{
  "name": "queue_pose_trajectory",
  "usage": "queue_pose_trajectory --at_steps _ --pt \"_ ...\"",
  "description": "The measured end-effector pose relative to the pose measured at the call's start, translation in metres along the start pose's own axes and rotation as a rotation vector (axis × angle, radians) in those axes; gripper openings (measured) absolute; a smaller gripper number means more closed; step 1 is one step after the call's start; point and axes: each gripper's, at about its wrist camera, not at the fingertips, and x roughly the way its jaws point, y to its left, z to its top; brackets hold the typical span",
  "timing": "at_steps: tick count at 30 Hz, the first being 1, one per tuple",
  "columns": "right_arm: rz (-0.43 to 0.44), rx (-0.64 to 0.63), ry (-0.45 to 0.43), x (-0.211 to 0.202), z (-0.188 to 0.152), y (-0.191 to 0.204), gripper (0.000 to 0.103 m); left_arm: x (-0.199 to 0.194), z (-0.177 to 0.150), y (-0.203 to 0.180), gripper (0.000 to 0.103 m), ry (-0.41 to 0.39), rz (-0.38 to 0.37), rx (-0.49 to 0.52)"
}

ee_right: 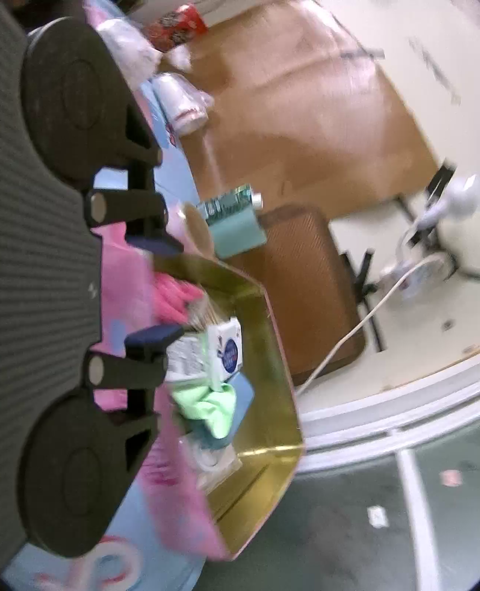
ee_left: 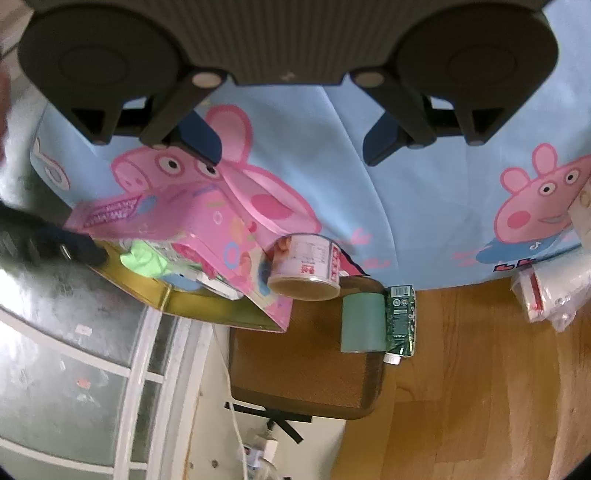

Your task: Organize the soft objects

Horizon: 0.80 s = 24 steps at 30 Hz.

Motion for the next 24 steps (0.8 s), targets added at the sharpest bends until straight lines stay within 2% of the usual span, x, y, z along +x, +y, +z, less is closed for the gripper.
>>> queue_pose_trajectory --at_steps 2,5,8,12,16,24 --pt "-0.044 -0.038 -0.015 -0.016 -0.026 0.016 0.052 -0.002 -0.001 -0.007 0.087 0.009 0.007 0.019" --pt "-0.067 -0.062 0.048 -0.02 -0.045 0.031 0.052 -0.008 -0.002 -0.015 0.092 0.02 0.003 0.033" --pt "-0.043 -0.052 0.056 -0.025 -0.044 0.041 0.058 -0.019 -0.005 -0.02 0.103 0.004 0.032 0.04" --pt "-0.012 -0.004 0.047 -0.024 -0.033 0.044 0.061 -0.028 -0.005 -0.022 0.103 0.024 0.09 0.056" --pt "-0.005 0.018 0.034 -0.034 -0.034 0.049 0.063 -0.032 -0.006 -0.02 0.103 0.054 0.132 0.028" --pt "0.001 0.05 0.027 -0.042 -0.035 0.041 0.065 -0.038 -0.009 -0.025 0.103 0.019 0.205 0.024"
